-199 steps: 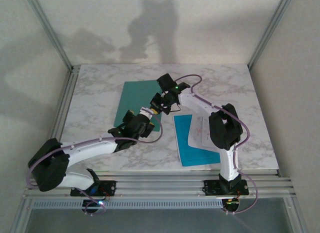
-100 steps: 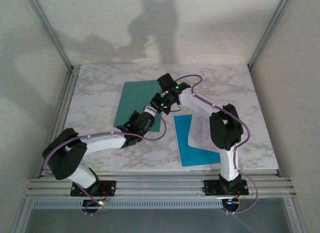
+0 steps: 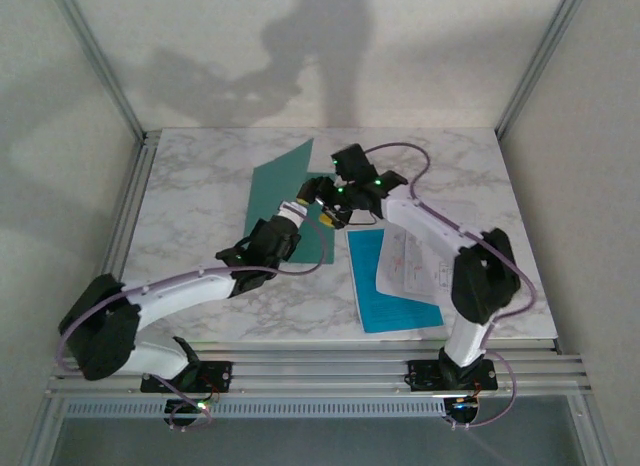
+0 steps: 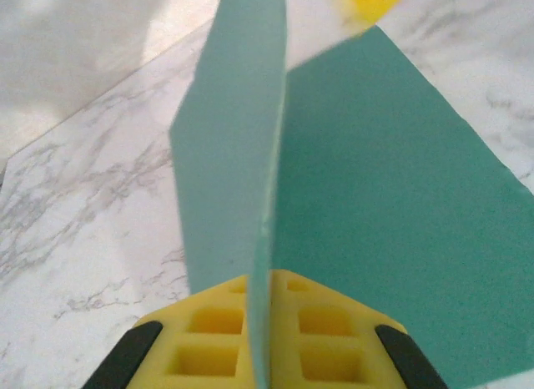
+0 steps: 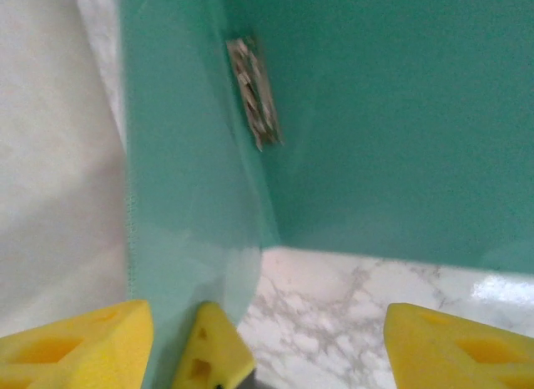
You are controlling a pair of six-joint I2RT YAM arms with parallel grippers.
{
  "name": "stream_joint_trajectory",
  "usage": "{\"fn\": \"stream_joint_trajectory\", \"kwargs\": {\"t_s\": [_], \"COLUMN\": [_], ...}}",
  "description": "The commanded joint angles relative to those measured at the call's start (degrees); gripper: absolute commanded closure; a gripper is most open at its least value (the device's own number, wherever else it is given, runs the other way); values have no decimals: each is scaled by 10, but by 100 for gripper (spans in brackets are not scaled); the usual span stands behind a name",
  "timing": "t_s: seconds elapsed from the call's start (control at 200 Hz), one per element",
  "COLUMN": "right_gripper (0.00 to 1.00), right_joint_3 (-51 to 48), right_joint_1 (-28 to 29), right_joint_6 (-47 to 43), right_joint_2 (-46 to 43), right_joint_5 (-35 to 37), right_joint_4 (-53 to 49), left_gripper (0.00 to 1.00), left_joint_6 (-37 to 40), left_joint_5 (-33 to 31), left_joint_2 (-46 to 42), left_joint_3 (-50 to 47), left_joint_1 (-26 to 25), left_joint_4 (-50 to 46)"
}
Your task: Put the files into the folder
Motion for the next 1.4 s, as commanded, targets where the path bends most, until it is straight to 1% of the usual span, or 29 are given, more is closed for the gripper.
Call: {"fn": "stream_joint_trajectory", "kwargs": {"t_s": [0.0, 0.07, 0.225, 0.305, 0.396, 0.496, 0.596, 0.651, 0.706, 0.726, 0.841, 0.926, 0.951, 1.006, 1.076, 1.151, 1.212, 1.252, 1.292, 1.397], "right_gripper": [27, 30, 56, 64, 73, 78, 81, 82, 82, 82, 83, 83, 83, 83, 84, 84, 84, 84, 84, 83], "right_joint_3": [-52, -62, -37, -14, 16, 26, 21, 14, -3, -9, -37, -48, -50, -51, -50, -46, -44, -42, -40, -24], "right_joint_1": [-20, -21, -14, -7, -1, 2, 4, 7, 9, 8, 9, 9, 9, 10, 10, 9, 10, 10, 10, 9], "right_joint_6": [0, 2, 16, 13, -1, -5, -7, -9, -9, -8, -8, -10, -10, -14, -21, -29, -38, -42, -48, -71], "right_joint_2": [-47, -34, 63, 116, 166, 208, 231, 235, 233, 233, 227, 223, 222, 220, 220, 217, 214, 212, 210, 207], "right_joint_5": [79, 73, 14, -2, 2, 1, -6, -2, 1, 2, 2, 2, 2, 2, 2, 5, 10, 12, 15, 23], "right_joint_4": [50, 56, 51, 54, 28, 2, -27, -44, -50, -51, -49, -48, -47, -47, -51, -60, -66, -68, -70, -81], "left_gripper": [100, 100, 100, 100, 100, 100, 100, 100, 100, 98, 74, 39, 32, 23, 18, 15, 14, 13, 13, 13], "left_joint_6": [-48, -67, -118, -141, -171, -212, -257, -286, -327, -345, -463, -561, -582, -627, -656, -663, -677, -685, -689, -685], "left_joint_5": [11, 25, 37, 38, 43, 62, 72, 61, 34, 24, -19, -34, -31, -14, 39, 129, 187, 211, 221, 228], "left_joint_2": [-60, -90, -157, -188, -218, -250, -276, -289, -298, -301, -301, -277, -267, -242, -219, -211, -212, -210, -204, -178], "left_joint_3": [-17, -26, -45, -55, -69, -87, -101, -106, -107, -106, -88, -57, -46, -22, 2, 16, 25, 35, 49, 104], "left_joint_1": [17, 22, 38, 45, 61, 84, 98, 103, 110, 115, 153, 202, 220, 265, 328, 397, 440, 458, 469, 472], "left_joint_4": [-39, -55, -88, -104, -119, -124, -128, -136, -158, -169, -262, -361, -389, -445, -478, -465, -450, -445, -445, -466]}}
